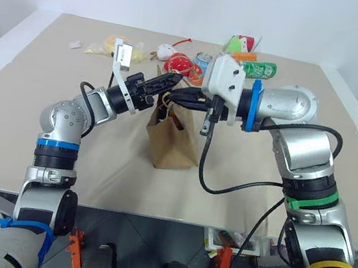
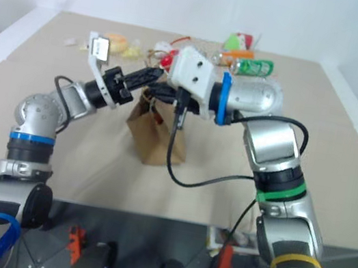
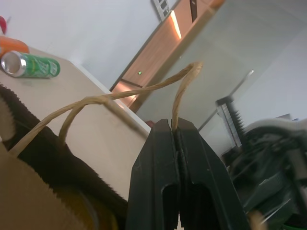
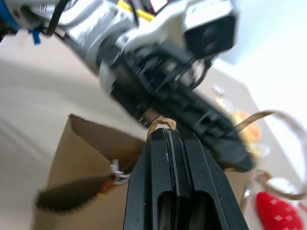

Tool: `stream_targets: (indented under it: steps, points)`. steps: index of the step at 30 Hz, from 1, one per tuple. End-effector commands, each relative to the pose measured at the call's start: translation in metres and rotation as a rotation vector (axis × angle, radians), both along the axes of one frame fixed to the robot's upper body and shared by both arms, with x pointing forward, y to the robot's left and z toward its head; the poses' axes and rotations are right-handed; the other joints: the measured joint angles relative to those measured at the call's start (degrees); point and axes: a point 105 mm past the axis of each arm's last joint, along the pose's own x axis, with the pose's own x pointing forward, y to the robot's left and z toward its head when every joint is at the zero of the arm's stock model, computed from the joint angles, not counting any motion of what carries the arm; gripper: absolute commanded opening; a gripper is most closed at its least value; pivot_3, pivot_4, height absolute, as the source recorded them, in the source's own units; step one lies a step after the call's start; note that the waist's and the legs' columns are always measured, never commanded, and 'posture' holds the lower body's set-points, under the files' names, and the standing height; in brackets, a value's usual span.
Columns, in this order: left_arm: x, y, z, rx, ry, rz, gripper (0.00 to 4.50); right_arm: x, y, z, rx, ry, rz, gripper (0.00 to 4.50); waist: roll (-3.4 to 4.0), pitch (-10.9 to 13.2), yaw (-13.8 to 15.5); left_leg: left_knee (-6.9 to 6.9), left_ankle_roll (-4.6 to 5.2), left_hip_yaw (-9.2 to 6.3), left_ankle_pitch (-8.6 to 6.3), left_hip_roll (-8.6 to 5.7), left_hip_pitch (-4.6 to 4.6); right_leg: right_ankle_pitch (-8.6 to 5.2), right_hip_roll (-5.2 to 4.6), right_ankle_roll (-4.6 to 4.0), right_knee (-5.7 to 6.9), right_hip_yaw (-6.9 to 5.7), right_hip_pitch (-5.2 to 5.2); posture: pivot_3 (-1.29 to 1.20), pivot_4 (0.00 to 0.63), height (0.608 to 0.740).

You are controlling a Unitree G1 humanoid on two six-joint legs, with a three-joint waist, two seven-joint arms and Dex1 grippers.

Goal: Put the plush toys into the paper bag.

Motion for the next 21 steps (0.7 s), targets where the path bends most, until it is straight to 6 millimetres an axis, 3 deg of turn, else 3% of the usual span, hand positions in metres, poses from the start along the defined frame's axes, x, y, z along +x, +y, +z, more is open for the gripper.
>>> stream_targets:
  steps: [1, 2, 3, 5, 12, 13, 14, 21]
  points:
    - [-0.007, 0.001, 0.009, 0.025, -0.064, 0.002, 0.0, -0.005, -0.001, 0.007, -0.006, -0.04, 0.01, 0.03, 0.0, 0.0, 0.0, 0.0, 0.0, 0.0, 0.0, 0.0, 0.0, 0.0, 0.01, 0.01, 0.0, 0.0, -0.01, 0.0, 0.15, 0.74]
    - [-0.008, 0.001, 0.009, 0.027, -0.065, 0.002, 0.0, -0.004, -0.002, 0.008, 0.0, -0.035, 0.0, 0.03, 0.0, 0.0, -0.03, 0.0, 0.0, 0.0, 0.0, 0.0, 0.01, 0.01, 0.0, 0.01, 0.01, 0.0, 0.0, 0.0, 0.15, 0.74]
    - [-0.008, 0.001, 0.009, 0.027, -0.066, 0.003, 0.58, -0.002, -0.003, 0.008, 0.004, -0.032, -0.01, 0.0, 0.0, 0.0, -0.04, 0.0, 0.0, 0.0, 0.0, 0.01, 0.01, 0.0, 0.01, 0.01, 0.01, 0.0, 0.0, 0.0, 0.15, 0.74]
    - [-0.011, 0.0, 0.012, 0.011, -0.065, -0.019, 1.2, 0.003, -0.008, 0.01, 0.01, -0.029, -0.041, 0.65, 0.0, 0.0, -0.02, 0.0, 0.0, 0.0, 0.0, 0.01, 0.03, 0.0, 0.01, 0.01, 0.01, 0.0, 0.0, 0.0, 0.15, 0.74]
    - [-0.019, 0.003, 0.027, -0.039, -0.098, -0.038, 4.49, 0.017, -0.028, 0.033, 0.087, -0.054, -0.133, 3.77, 0.0, 0.0, 0.07, 0.0, 0.0, 0.0, 0.0, 0.01, 0.02, 0.01, 0.0, 0.0, 0.01, 0.01, 0.01, 0.0, 0.15, 0.74]
    - [-0.019, 0.004, 0.029, -0.053, -0.102, -0.035, 4.5, 0.019, -0.033, 0.035, 0.09, -0.058, -0.145, 4.29, 0.0, 0.0, 0.08, 0.0, 0.0, 0.0, 0.0, 0.01, 0.01, 0.01, 0.0, 0.0, 0.01, 0.0, 0.01, 0.0, 0.15, 0.74]
    - [-0.019, 0.006, 0.032, -0.071, -0.105, -0.033, 4.5, 0.018, -0.039, 0.037, 0.088, -0.06, -0.149, 4.44, 0.0, 0.0, 0.08, 0.0, 0.0, 0.0, 0.0, 0.01, 0.02, 0.01, 0.0, 0.0, 0.01, 0.0, 0.01, 0.0, 0.15, 0.74]
    - [-0.041, 0.022, 0.039, -0.071, -0.129, -0.118, 4.5, 0.007, -0.072, 0.054, 0.089, -0.054, -0.143, 4.44, 0.0, 0.0, 0.0, -0.02, 0.0, 0.0, 0.0, 0.01, 0.02, -0.03, 0.0, 0.04, 0.0, 0.01, -0.01, 0.0, 0.15, 0.74]
